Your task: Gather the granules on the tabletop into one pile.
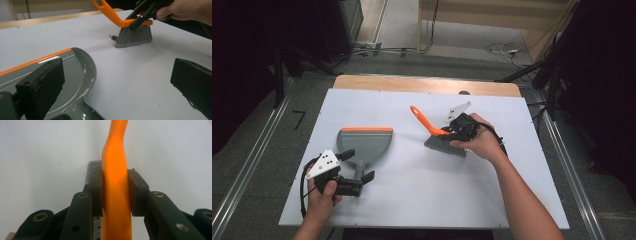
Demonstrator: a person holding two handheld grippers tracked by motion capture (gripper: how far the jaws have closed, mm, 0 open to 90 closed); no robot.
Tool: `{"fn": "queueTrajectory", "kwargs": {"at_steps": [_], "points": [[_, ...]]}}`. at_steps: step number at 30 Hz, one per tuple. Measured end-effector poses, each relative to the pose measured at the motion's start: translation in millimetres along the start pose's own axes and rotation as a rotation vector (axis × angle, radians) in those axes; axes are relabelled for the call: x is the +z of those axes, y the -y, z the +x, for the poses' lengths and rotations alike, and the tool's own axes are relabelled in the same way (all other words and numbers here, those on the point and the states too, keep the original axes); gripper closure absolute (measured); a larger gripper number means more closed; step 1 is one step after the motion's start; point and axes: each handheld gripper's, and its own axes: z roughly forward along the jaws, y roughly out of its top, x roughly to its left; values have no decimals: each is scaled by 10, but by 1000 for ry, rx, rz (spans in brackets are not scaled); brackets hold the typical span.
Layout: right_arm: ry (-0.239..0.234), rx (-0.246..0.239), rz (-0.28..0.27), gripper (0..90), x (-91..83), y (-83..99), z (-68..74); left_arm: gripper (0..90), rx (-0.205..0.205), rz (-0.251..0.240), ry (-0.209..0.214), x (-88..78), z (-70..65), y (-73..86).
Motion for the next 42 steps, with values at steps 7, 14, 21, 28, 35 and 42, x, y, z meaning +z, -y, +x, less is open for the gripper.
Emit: {"fn": "queueTrajectory", "kwargs": {"at_steps": [7, 14, 21, 28, 35, 42], "points": [[-21, 32, 25, 679, -121, -10, 57, 0, -6, -4, -1, -7, 11, 2], [-11, 165, -27, 680, -297, -60, 86, 0, -2, 0, 1, 0, 5, -2], [22, 425, -58, 682, -137, -323, 269, 0, 0, 7, 3, 23, 0, 2], [86, 669, -45, 684, 258, -444, 309, 0, -5, 6, 7, 12, 19, 9], [199, 788, -23, 679, 226, -268, 190, 0, -7, 5, 4, 5, 36, 15], [244, 836, -25, 677, 98, -69, 151, 0, -4, 10, 6, 12, 11, 6]]}}
